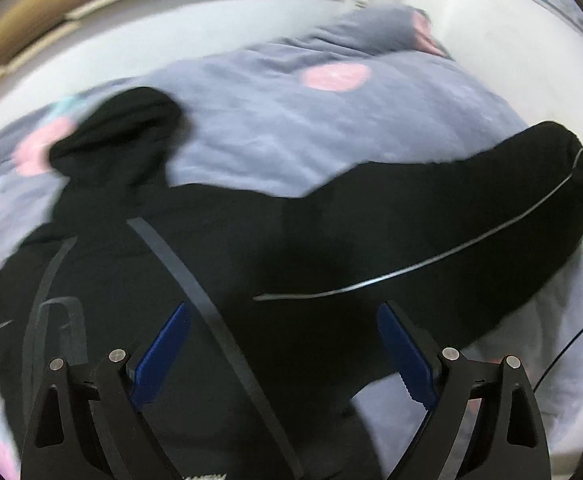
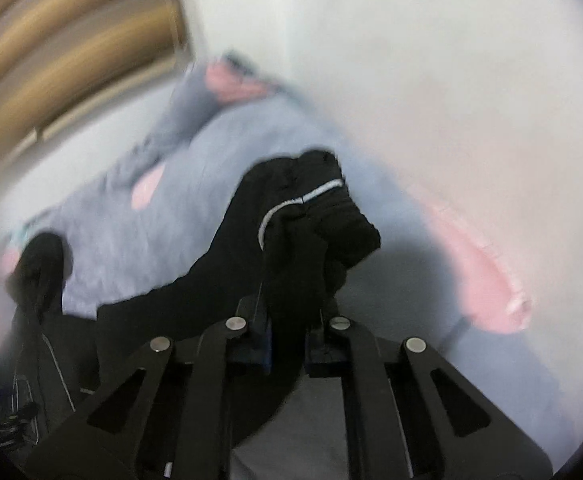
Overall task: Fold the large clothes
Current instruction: 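Reach the right gripper to the jacket sleeve cuff and close on it, then carry the held sleeve with the right gripper across the jacket body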
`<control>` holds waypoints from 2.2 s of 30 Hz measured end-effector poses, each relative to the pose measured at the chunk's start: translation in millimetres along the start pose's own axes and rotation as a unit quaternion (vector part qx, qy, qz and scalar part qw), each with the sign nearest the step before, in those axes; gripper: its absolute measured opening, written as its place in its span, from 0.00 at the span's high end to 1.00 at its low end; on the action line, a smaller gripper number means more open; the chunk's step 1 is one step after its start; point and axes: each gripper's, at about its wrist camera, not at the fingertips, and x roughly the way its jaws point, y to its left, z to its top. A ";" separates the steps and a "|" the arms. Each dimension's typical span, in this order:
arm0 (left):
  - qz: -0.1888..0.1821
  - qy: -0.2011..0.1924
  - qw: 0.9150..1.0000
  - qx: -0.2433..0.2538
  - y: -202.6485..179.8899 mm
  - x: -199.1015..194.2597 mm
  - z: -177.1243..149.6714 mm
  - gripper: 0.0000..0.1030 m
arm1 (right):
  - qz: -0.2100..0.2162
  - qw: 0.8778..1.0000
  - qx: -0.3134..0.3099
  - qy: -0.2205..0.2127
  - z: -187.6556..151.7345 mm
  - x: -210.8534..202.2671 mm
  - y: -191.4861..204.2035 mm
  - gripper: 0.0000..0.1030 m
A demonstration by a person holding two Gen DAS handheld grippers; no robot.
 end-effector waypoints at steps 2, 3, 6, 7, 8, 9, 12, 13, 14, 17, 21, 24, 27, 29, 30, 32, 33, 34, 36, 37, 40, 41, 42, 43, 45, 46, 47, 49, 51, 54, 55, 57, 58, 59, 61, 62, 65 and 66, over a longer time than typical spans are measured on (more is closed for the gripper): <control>-0.023 0.017 0.999 0.012 -15.9 29.5 7.2 0.09 | 0.013 0.999 0.032 0.007 -0.2 -1.4 -16.8 0.92; -0.030 0.028 0.999 0.017 -24.2 47.2 8.8 0.09 | 0.008 0.999 0.044 0.020 -5.0 3.6 -25.3 0.92; -0.044 0.066 0.996 0.035 -45.8 95.5 5.7 0.09 | -0.036 0.996 0.039 0.070 -26.7 28.4 -33.2 0.92; -0.041 0.085 0.995 0.042 -52.7 115.7 2.1 0.09 | -0.038 0.995 0.042 0.085 -33.1 36.5 -35.3 0.92; -0.040 0.095 0.994 0.046 -55.6 126.7 -1.4 0.10 | -0.045 0.993 0.040 0.098 -38.9 44.7 -36.6 0.92; -0.030 0.107 0.992 0.054 -58.9 141.4 -5.8 0.10 | -0.053 0.992 0.038 0.108 -43.6 49.7 -38.6 0.92; -0.018 0.122 0.990 0.066 -60.5 162.2 -10.9 0.10 | -0.058 0.988 0.048 0.138 -51.8 65.8 -42.8 0.91; -0.022 0.121 0.990 0.066 -60.1 161.0 -9.8 0.10 | -0.064 0.987 0.047 0.140 -51.3 67.0 -42.3 0.91; -0.027 0.122 0.990 0.065 -59.1 156.5 -8.0 0.10 | -0.079 0.986 0.034 0.141 -48.4 67.6 -37.7 0.91; -0.053 0.105 0.992 0.055 -47.5 127.0 -4.6 0.12 | -0.095 0.986 0.012 0.135 -41.4 55.2 -23.8 0.92; -0.096 0.070 0.993 0.015 -5.3 65.4 -8.8 0.12 | -0.063 0.993 -0.019 0.096 -32.0 15.3 6.7 0.93; -0.101 0.054 0.993 -0.033 41.1 25.7 -22.4 0.12 | -0.027 0.995 -0.059 0.076 -34.2 -18.8 53.8 0.93; -0.090 0.038 0.991 -0.087 101.9 -17.5 -49.5 0.12 | 0.015 0.992 -0.109 0.067 -42.9 -44.2 113.8 0.93; -0.069 0.024 0.990 -0.117 144.1 -44.4 -70.6 0.12 | 0.043 0.985 -0.154 0.064 -55.0 -57.9 164.1 0.93; -0.058 0.017 0.990 -0.128 156.5 -58.6 -81.2 0.12 | 0.049 0.982 -0.169 0.064 -59.6 -60.7 183.0 0.93; -0.030 0.002 0.989 -0.146 192.3 -87.1 -102.7 0.12 | 0.067 0.976 -0.195 0.067 -72.6 -71.8 220.5 0.93; -0.015 -0.007 0.988 -0.153 207.3 -103.9 -115.7 0.12 | 0.083 0.971 -0.212 0.069 -81.3 -80.2 248.5 0.93; -0.003 -0.012 0.987 -0.159 217.6 -114.3 -125.6 0.12 | 0.091 0.967 -0.227 0.067 -93.1 -87.6 268.5 0.93; 0.020 -0.024 0.984 -0.174 243.1 -144.3 -148.0 0.12 | 0.103 0.960 -0.254 0.064 -104.1 -96.8 307.6 0.93; 0.029 -0.030 0.982 -0.184 253.6 -157.8 -159.5 0.12 | 0.113 0.955 -0.269 0.062 -112.4 -104.8 333.1 0.93; 0.044 -0.042 0.976 -0.207 286.9 -192.4 -190.7 0.12 | 0.132 0.941 -0.305 0.058 -138.1 -124.4 392.5 0.93; 0.048 -0.044 0.975 -0.211 298.5 -197.9 -196.2 0.12 | 0.138 0.937 -0.316 0.059 -146.9 -127.2 414.0 0.93; 0.055 -0.044 0.974 -0.213 310.5 -206.2 -204.8 0.12 | 0.144 0.932 -0.326 0.061 -154.9 -125.3 430.9 0.93; 0.062 -0.043 0.974 -0.212 318.1 -213.2 -211.0 0.12 | 0.148 0.929 -0.332 0.063 -163.9 -118.8 441.0 0.93; 0.075 -0.039 0.975 -0.205 330.5 -220.6 -219.8 0.12 | 0.159 0.918 -0.355 0.072 -188.4 -116.8 483.4 0.93; 0.082 -0.034 0.976 -0.201 338.2 -224.3 -225.8 0.12 | 0.161 0.915 -0.362 0.078 -197.0 -110.9 495.7 0.93; 0.085 -0.030 0.976 -0.198 345.3 -227.7 -230.6 0.12 | 0.164 0.911 -0.369 0.087 -207.8 -104.5 509.9 0.93; 0.096 -0.019 0.976 -0.193 357.3 -228.0 -237.4 0.12 | 0.165 0.902 -0.384 0.105 -228.7 -93.7 531.5 0.93; 0.109 -0.010 0.977 -0.182 372.4 -225.1 -243.6 0.12 | 0.157 0.895 -0.397 0.129 -258.5 -71.7 557.9 0.93; 0.111 0.000 0.977 -0.183 392.6 -208.2 -240.8 0.12 | 0.140 0.884 -0.410 0.174 -302.2 -34.4 590.8 0.93; 0.108 0.005 0.977 -0.186 399.0 -204.7 -239.8 0.12 | 0.135 0.882 -0.412 0.183 -310.4 -26.4 595.5 0.92; 0.106 0.012 0.975 -0.193 415.2 -190.5 -231.3 0.12 | 0.126 0.874 -0.421 0.210 -334.7 -4.4 608.1 0.87; 0.106 0.012 0.975 -0.195 423.0 -184.7 -226.7 0.12 | 0.124 0.870 -0.425 0.217 -343.2 3.1 611.6 0.84; 0.107 0.012 0.975 -0.196 426.5 -180.2 -222.8 0.12 | 0.121 0.864 -0.434 0.226 -355.6 13.4 616.9 0.78; 0.109 0.013 0.974 -0.199 437.0 -167.3 -214.0 0.12 | 0.111 0.861 -0.446 0.219 -367.5 21.3 621.4 0.77; 0.107 0.014 0.973 -0.203 443.1 -158.6 -209.2 0.12 | 0.111 0.858 -0.452 0.217 -369.2 22.0 621.6 0.76; 0.098 0.016 0.972 -0.212 456.0 -132.7 -193.8 0.12 | 0.157 0.848 -0.443 0.246 -359.2 19.5 614.7 0.49; 0.094 0.013 0.972 -0.213 458.1 -124.6 -187.1 0.12 | 0.208 0.845 -0.409 0.275 -344.8 15.3 603.2 0.37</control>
